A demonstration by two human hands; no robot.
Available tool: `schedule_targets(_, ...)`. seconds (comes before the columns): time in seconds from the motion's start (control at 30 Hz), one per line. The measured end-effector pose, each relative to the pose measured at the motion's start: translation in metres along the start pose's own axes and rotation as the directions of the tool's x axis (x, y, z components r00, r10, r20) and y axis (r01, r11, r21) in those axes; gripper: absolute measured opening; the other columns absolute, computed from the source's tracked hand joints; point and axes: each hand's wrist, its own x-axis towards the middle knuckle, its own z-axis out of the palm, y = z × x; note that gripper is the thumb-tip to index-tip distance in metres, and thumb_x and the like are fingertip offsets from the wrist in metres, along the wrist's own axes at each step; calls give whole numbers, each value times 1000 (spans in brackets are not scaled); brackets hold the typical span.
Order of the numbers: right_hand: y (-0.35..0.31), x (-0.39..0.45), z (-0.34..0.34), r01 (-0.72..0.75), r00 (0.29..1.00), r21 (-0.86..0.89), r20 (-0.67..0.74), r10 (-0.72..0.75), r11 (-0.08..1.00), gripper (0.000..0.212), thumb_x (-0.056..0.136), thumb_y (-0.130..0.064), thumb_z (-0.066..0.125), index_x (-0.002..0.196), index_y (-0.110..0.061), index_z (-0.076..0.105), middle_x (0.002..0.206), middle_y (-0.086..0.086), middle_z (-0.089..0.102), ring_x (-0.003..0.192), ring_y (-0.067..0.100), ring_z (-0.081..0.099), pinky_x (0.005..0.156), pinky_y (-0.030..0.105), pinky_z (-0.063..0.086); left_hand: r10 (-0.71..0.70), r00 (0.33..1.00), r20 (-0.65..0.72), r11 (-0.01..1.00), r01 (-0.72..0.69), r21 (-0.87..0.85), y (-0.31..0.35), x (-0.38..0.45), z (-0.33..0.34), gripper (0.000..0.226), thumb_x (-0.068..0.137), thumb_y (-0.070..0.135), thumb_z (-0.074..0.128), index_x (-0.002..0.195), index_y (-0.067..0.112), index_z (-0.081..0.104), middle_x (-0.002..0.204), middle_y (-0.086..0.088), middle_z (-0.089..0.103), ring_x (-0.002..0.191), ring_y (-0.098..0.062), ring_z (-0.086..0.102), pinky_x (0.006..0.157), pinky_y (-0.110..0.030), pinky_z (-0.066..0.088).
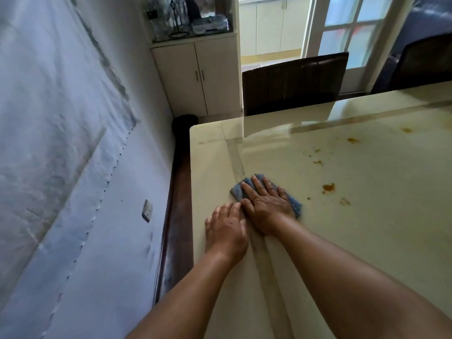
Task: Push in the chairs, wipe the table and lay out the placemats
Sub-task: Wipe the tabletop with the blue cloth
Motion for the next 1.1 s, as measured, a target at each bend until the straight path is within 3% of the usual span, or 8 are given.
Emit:
schedule_targets(0.2, 7, 20, -2, -2, 1000, -17, -16, 2, 1000, 57, 98, -54, 15, 149, -38, -7, 158, -9, -18, 145, 15, -19, 117, 39, -10, 13, 994, -110, 989, -29, -145, 21, 50, 13, 46, 97, 22, 30, 143, 19, 30, 153, -4, 29, 141, -19, 22, 118, -40, 17)
schedule_targets(0.37, 61, 11, -22, -180, 980, 51, -79, 184, 982, 55, 100, -48, 16, 150, -36, -3, 159, -10, -14, 146, 13, -14, 117, 40, -9, 101, 988, -113, 991, -110, -78, 25, 60, 26, 51, 95, 18, 30, 146, 22, 23, 156, -1, 23, 144, -17, 18, 118, -36, 10)
schedule_targets(0.57, 149, -28, -34, -552, 822, 96, -108, 560, 829, 56, 99, -51, 14, 151, -34, 1, 160, -8, -10, 147, 16, -10, 119, 44, -3, 158, 981, -110, 985, -164, -52, 22, 64, 31, 51, 94, 17, 32, 144, 25, 26, 155, 2, 26, 144, -17, 18, 118, -36, 11)
schedule_targets(0.7, 130, -18, -32, -627, 763, 124, -105, 638, 769, 56, 100, -45, 11, 151, -30, -4, 159, -4, -16, 147, 21, -13, 118, 45, -5, 187, 974, -125, 982, -189, -9, 22, 67, 32, 50, 94, 21, 33, 144, 24, 28, 153, -2, 29, 143, -20, 20, 116, -38, 13)
schedule_targets(0.77, 102, -15, -25, -587, 795, 123, -103, 598, 800, 55, 100, -43, 11, 151, -28, -6, 159, -4, -18, 146, 21, -16, 118, 44, -7, 193, 973, -128, 981, -195, -4, 21, 67, 33, 52, 91, 26, 27, 143, 23, 31, 152, -3, 32, 142, -21, 23, 114, -38, 14)
schedule_targets(0.93, 20, -30, 3, -278, 956, 51, -87, 282, 959, 56, 101, -42, 14, 150, -28, -8, 158, -3, -19, 145, 19, -20, 118, 43, -11, 199, 968, -149, 978, -207, -38, 22, 64, 31, 63, 80, 34, 21, 139, 21, 39, 148, -6, 40, 139, -22, 30, 114, -40, 19)
schedule_targets(1.1, 54, -43, -8, -149, 988, 24, -36, 150, 989, 56, 100, -49, 17, 150, -34, -3, 159, -9, -13, 146, 13, -15, 116, 38, -9, 202, 964, -171, 977, -210, -35, 24, 63, 32, 47, 92, 30, 31, 136, 22, 44, 146, -5, 42, 138, -22, 33, 112, -40, 20)
